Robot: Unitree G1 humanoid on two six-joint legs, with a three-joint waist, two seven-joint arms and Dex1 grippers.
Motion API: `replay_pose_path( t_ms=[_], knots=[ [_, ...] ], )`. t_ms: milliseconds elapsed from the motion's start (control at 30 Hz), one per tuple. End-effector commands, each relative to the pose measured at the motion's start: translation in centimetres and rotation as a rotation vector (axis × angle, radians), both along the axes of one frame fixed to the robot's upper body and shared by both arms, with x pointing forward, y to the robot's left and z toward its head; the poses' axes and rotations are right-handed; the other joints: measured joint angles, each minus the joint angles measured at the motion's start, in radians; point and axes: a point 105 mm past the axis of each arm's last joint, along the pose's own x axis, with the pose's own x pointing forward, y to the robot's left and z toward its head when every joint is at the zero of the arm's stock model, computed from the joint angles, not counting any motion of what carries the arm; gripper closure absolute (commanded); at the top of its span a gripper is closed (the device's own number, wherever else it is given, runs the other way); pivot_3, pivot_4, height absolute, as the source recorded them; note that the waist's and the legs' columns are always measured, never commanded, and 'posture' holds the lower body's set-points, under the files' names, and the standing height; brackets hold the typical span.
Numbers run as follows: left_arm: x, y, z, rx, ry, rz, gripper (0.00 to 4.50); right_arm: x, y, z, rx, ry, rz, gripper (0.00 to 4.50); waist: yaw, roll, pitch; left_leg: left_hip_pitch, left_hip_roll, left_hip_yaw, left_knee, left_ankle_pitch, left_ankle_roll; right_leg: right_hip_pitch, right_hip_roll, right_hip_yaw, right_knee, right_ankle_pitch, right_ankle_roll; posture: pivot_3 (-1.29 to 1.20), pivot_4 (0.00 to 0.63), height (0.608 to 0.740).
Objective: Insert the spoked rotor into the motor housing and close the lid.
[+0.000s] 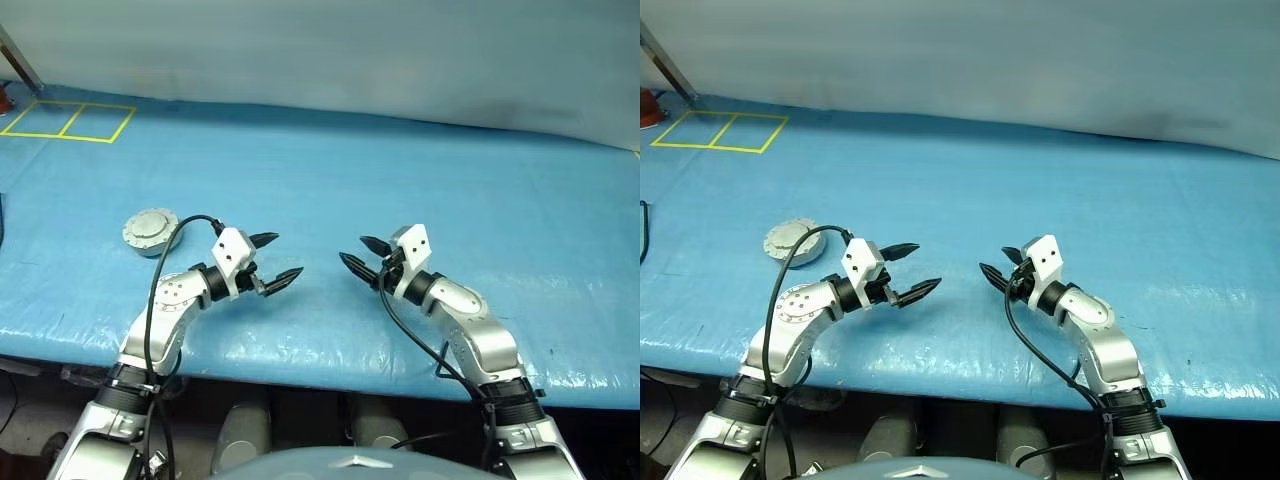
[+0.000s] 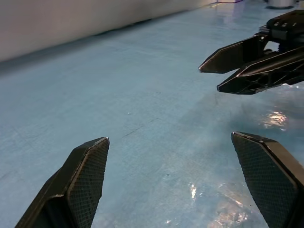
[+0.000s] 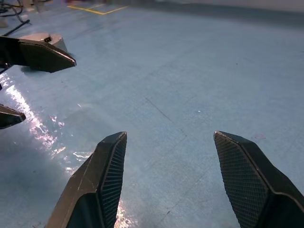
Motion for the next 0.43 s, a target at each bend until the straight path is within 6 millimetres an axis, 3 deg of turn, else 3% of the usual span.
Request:
replay_pose_path(
  t_ms=[33,433],
  knots=[
    [-0.16,0.14,1.26,-0.022,-0.043,0.000,0.04,0.28,-0.41,1.59,0.006,-0.069,-0.018,1.39,0.000,0.000,0.000,0.000,0.000,0.000,0.000,0.000,0.000,0.000,0.000,0.000,0.000,0.000,0.000,0.00,0.150,0.740],
    [-0.27,0.29,0.98,0.004,-0.034,-0.006,0.04,0.67,-0.38,2.21,0.010,-0.100,-0.048,1.39,0.000,0.000,0.000,0.000,0.000,0.000,0.001,0.000,0.000,0.000,0.000,0.000,0.001,0.000,0.000,0.00,0.150,0.740]
  ],
)
